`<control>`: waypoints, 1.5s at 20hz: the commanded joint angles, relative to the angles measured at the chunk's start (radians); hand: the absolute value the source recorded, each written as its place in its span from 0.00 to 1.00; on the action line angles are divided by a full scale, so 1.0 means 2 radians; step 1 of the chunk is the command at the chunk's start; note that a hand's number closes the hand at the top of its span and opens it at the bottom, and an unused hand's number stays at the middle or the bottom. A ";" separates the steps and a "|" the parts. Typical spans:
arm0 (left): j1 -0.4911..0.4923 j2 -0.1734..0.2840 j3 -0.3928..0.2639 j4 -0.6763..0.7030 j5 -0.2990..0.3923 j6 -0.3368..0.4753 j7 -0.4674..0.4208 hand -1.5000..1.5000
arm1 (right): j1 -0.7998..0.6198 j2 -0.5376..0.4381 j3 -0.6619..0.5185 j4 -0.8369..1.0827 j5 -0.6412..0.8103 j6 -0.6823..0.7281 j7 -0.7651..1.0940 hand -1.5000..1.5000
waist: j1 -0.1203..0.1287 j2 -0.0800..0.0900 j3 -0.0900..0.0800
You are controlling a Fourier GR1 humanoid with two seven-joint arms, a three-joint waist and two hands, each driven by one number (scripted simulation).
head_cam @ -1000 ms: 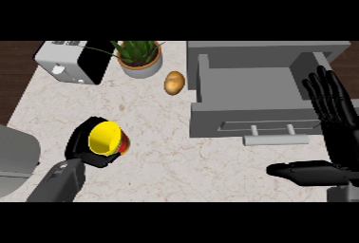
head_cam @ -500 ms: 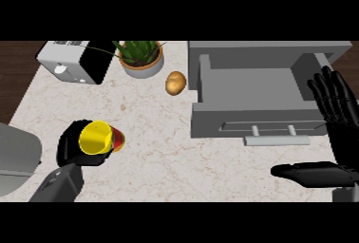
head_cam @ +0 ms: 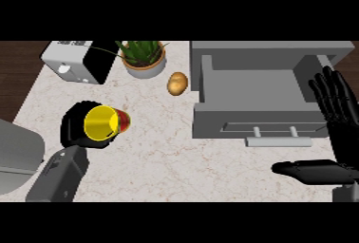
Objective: Pick up the cup, place it into the drawer and close the drawer
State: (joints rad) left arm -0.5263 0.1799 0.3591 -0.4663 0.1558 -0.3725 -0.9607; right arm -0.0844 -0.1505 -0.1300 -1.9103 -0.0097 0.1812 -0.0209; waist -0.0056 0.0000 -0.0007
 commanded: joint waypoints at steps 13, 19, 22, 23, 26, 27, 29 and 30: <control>-0.104 -0.075 -0.093 -0.269 -0.005 0.114 0.218 1.00 | 0.000 -0.012 -0.024 0.009 -0.009 0.008 -0.008 0.00 | 0.005 -0.001 0.001; -0.144 -0.090 -0.150 -0.313 -0.017 0.182 0.293 1.00 | 0.018 -0.017 -0.033 -0.003 -0.029 0.023 -0.008 0.00 | 0.000 -0.001 0.001; -0.209 -0.090 -0.177 -0.251 0.000 0.227 0.302 1.00 | -0.010 -0.012 -0.033 0.014 -0.025 0.011 -0.008 0.00 | -0.005 0.001 0.001; -0.211 -0.090 -0.192 -0.254 0.000 0.251 0.310 1.00 | 0.020 -0.018 -0.044 0.024 -0.028 0.029 -0.042 0.00 | -0.006 0.001 0.001; -0.264 -0.090 -0.194 -0.210 0.015 0.278 0.325 1.00 | 0.001 -0.018 -0.041 0.036 -0.022 0.023 -0.037 0.00 | -0.006 0.001 0.001; -0.278 -0.090 -0.211 -0.195 0.018 0.296 0.312 1.00 | 0.006 -0.006 -0.016 -0.003 -0.010 0.012 -0.003 0.00 | -0.009 0.001 0.000; -0.308 -0.090 -0.200 -0.167 0.041 0.296 0.350 1.00 | 0.020 -0.003 -0.017 0.006 -0.007 0.017 -0.028 0.00 | -0.010 0.002 0.001; -0.300 -0.090 -0.184 -0.190 0.028 0.273 0.370 1.00 | 0.015 -0.001 -0.016 0.019 -0.002 0.014 -0.034 0.00 | -0.003 0.001 0.001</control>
State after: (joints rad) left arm -1.0640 0.0009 -0.0188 -0.8754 0.1979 0.1685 -0.2973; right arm -0.0577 -0.1647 -0.1757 -1.8860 -0.0339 0.2149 -0.0696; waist -0.0192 0.0020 0.0004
